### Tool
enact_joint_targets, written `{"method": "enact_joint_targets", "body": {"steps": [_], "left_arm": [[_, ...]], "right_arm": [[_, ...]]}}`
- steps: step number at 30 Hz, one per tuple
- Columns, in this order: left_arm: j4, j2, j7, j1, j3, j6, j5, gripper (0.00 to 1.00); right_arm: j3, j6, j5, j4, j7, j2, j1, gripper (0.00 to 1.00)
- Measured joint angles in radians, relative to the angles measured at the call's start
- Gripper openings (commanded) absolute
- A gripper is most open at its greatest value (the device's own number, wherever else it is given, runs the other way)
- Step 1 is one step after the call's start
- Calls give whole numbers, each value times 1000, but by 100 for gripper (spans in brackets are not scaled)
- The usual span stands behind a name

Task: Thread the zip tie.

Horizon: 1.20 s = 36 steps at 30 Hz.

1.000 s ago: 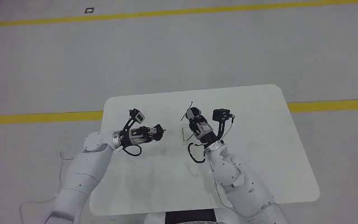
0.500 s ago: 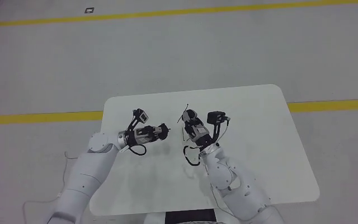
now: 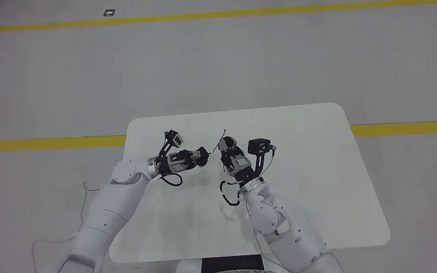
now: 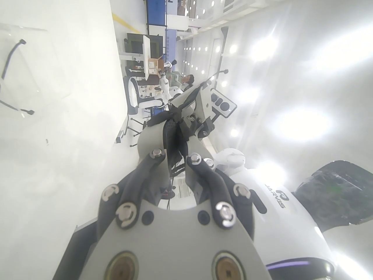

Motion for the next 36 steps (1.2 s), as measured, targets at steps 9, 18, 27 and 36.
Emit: {"method": "enact_joint_targets", "body": {"steps": [9,18,27,36], "left_arm": [[0,0,0,0,0,0,0,0],[0,0,0,0,0,0,0,0],[0,0,0,0,0,0,0,0],[0,0,0,0,0,0,0,0]], "right_arm": [[-3,4,-17,-12,-10,-1,-6,0],[-10,13,-19,-10,2,-6,3,0],[-13,28,-27,-4,12,-9,10,0],[-16,40,-33,2,18,-13,13,0]]}}
